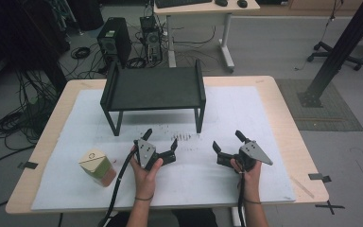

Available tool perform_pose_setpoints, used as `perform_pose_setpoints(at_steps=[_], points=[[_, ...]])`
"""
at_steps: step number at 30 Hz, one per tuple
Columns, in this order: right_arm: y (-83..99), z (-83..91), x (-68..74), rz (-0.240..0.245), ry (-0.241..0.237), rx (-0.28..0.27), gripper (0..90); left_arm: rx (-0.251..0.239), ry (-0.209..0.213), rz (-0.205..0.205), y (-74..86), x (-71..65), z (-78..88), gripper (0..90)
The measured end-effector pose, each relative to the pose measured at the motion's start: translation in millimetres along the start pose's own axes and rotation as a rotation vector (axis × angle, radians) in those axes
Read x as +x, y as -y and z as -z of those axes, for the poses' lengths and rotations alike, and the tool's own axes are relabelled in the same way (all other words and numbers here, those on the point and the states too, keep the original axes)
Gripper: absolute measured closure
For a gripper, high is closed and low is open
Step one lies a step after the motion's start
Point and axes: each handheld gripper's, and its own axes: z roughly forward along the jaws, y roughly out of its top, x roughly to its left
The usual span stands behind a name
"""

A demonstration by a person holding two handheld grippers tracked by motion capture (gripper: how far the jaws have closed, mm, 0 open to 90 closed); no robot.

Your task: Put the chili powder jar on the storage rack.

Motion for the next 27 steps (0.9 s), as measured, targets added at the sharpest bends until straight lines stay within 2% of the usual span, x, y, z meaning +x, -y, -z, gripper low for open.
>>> perform_pose_setpoints(at_steps=[6,27], points=[[0.1,0.3,-0.2,0.0,0.002,-0.004,0.1,0.005,-0.007,-0.015,-0.2,-1.2,4.3,1.3],[0.8,2.1,-1.2,-0.018,0.009,-0.028,0.1,0.004,-0.024,-0.018,-0.1,-3.9,21.3,0.2]])
